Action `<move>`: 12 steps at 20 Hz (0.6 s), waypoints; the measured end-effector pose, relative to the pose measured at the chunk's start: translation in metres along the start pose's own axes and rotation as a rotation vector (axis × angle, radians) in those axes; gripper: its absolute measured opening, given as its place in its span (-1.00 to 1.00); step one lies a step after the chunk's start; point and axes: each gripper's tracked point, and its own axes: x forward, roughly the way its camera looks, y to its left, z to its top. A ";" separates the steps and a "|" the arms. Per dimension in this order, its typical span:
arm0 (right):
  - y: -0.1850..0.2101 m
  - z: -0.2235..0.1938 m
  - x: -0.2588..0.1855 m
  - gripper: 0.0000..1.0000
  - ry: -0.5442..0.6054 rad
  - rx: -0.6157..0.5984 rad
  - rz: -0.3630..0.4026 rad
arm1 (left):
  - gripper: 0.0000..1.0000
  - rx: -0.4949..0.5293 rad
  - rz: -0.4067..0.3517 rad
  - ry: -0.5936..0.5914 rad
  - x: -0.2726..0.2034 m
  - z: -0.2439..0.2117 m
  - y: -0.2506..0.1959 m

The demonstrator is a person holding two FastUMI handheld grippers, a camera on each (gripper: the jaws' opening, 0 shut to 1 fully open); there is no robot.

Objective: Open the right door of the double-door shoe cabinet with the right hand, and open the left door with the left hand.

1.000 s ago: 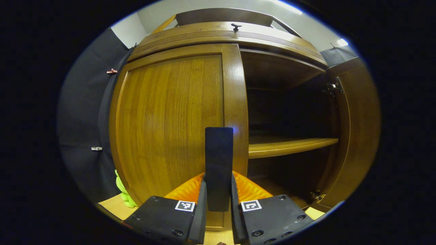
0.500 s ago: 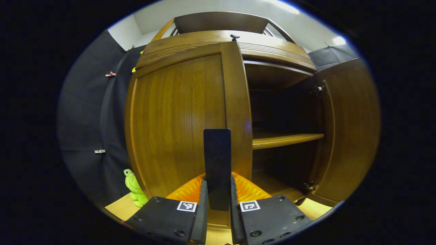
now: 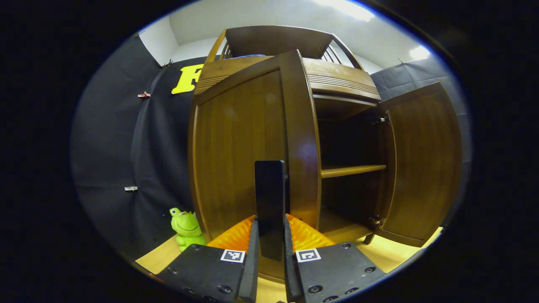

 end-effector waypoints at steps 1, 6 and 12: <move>0.004 -0.001 -0.001 0.94 0.000 -0.009 0.010 | -0.43 -0.004 0.002 -0.003 -0.007 0.000 0.005; 0.015 -0.001 -0.002 0.94 -0.017 -0.036 0.021 | -0.47 -0.013 0.016 -0.008 -0.035 -0.003 0.036; 0.032 -0.020 0.000 0.94 0.018 -0.048 0.039 | -0.56 -0.014 0.083 -0.015 -0.066 -0.007 0.083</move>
